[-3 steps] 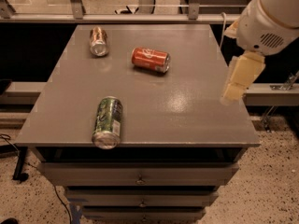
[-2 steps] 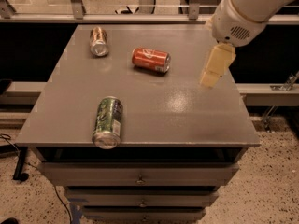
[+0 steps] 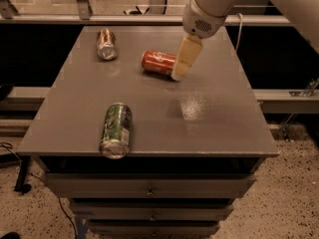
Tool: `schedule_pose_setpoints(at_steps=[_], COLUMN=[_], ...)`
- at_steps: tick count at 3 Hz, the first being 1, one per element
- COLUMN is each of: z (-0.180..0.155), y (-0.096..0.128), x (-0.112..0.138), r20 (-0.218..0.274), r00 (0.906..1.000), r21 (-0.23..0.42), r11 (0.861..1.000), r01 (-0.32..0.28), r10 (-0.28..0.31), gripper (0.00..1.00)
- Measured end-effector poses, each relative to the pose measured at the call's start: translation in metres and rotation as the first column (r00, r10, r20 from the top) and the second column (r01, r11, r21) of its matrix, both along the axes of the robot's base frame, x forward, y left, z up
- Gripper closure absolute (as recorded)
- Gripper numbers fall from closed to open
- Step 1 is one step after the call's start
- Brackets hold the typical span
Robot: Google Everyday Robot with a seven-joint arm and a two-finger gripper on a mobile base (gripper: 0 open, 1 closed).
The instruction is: Place coke can upright
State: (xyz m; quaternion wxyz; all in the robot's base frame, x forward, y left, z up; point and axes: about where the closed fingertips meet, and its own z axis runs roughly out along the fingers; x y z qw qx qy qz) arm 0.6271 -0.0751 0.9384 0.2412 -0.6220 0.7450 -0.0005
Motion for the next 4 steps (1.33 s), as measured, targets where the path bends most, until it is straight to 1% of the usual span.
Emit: schedule_pose_setpoints(at_steps=[1, 2, 3, 4], z=[-0.021, -0.047, -0.068, -0.083], y=[0.033, 0.051, 0.059, 0.063], x=[0.036, 0.068, 0.087, 0.099], r20=[-0.018, -0.044, -0.067, -0.095], r00=[0.9997, 0.9989, 0.9978, 0.9951], r21=[-0.017, -0.061, -0.105, -0.162], r11=[1.0, 0.998, 0.994, 0.987], r01=[-0.019, -0.018, -0.012, 0.011], r10=[0.018, 0.015, 0.005, -0.027], gripper=[0.0, 0.0, 0.0, 0.0])
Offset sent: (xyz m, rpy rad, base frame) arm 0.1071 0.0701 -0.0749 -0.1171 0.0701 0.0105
